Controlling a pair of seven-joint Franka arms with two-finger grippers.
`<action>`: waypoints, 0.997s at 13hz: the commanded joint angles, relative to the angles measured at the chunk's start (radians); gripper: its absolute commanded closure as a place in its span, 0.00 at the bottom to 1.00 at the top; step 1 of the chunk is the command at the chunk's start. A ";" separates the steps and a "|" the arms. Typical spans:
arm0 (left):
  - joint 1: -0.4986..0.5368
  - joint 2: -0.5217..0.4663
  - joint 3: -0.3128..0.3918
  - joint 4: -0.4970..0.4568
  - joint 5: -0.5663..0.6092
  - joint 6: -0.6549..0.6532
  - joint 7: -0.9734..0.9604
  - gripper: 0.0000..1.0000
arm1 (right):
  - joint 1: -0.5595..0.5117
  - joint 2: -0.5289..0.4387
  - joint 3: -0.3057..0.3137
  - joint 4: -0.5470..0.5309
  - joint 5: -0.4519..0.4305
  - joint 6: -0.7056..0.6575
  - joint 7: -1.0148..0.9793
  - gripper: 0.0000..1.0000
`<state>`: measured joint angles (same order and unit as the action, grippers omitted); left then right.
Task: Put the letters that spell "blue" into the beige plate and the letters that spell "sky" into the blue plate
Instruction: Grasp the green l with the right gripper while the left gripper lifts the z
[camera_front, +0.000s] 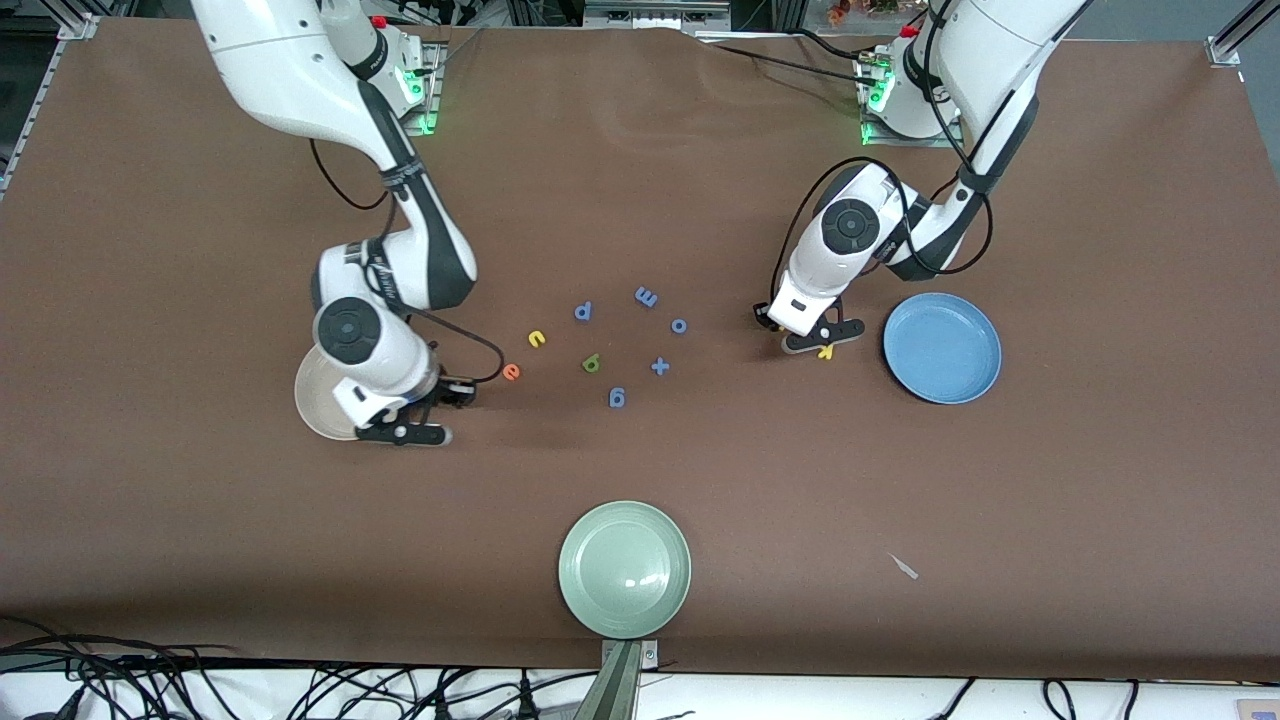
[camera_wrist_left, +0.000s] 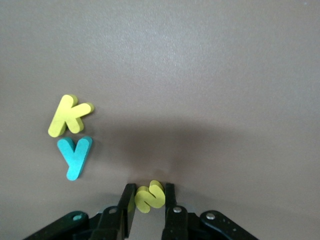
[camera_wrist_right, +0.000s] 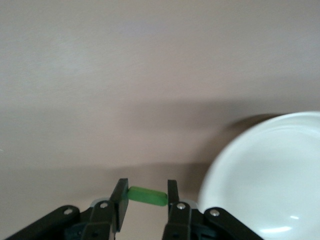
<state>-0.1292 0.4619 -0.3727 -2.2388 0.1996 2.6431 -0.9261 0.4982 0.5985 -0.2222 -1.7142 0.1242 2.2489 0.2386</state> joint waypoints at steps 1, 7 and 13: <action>0.025 -0.021 0.002 0.019 0.038 -0.018 -0.028 0.90 | -0.004 -0.060 -0.081 -0.022 0.018 -0.104 -0.184 0.72; 0.098 -0.071 -0.009 0.202 0.023 -0.354 0.004 0.90 | -0.004 -0.230 -0.132 -0.367 0.018 0.072 -0.265 0.61; 0.347 -0.154 -0.009 0.104 0.024 -0.365 0.366 0.89 | -0.003 -0.261 -0.125 -0.410 0.018 0.113 -0.236 0.26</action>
<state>0.1489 0.3589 -0.3679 -2.0689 0.2002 2.2790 -0.6604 0.4909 0.3875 -0.3549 -2.0966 0.1260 2.3621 -0.0052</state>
